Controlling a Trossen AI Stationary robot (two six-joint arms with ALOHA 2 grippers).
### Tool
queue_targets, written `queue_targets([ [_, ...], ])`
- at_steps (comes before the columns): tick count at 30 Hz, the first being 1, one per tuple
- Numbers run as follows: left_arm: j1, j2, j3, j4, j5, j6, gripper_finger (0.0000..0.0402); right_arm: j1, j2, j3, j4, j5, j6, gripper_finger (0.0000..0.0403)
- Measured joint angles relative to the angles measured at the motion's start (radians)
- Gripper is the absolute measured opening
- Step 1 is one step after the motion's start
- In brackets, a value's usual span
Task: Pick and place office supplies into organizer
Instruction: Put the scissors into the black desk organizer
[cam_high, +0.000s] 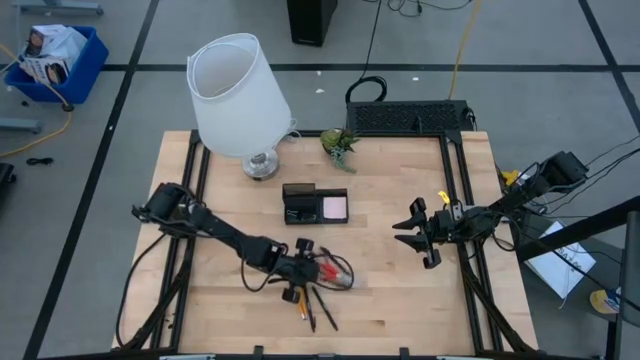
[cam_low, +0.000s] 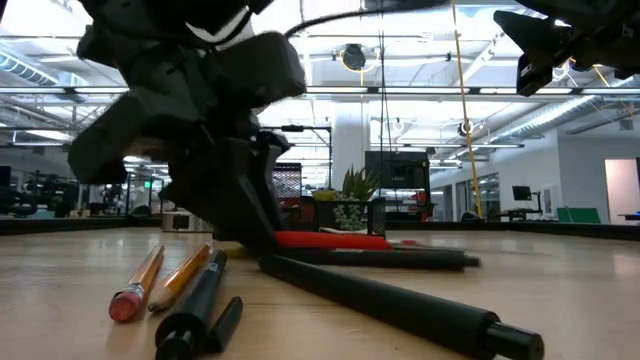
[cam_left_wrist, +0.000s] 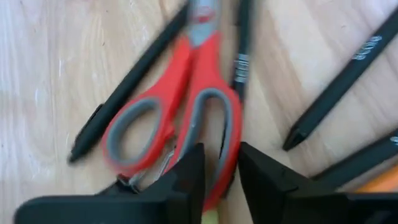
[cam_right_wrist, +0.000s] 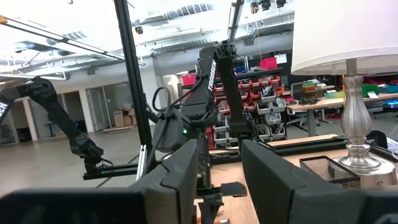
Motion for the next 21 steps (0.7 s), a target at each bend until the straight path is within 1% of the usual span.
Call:
queue_targets([
  [10, 0.007, 0.002, -0.001, 0.027, 0.004, -0.027, 0.0034, 0.0, 0.0, 0.0, 0.0, 0.0, 0.0, 0.012],
  [13, 0.008, -0.014, -0.003, 0.033, -0.004, -0.031, 0.0033, 0.0, 0.0, 0.0, 0.0, 0.0, 0.0, 0.012],
  [17, 0.008, -0.042, -0.003, 0.068, -0.008, -0.051, 0.005, 0.0, 0.0, 0.0, 0.0, 0.0, 0.0, 0.0121],
  [21, 0.006, -0.074, -0.003, 0.074, -0.025, -0.126, 0.0049, 0.0, 0.0, 0.0, -0.005, 0.0, 0.0, 0.0119],
])
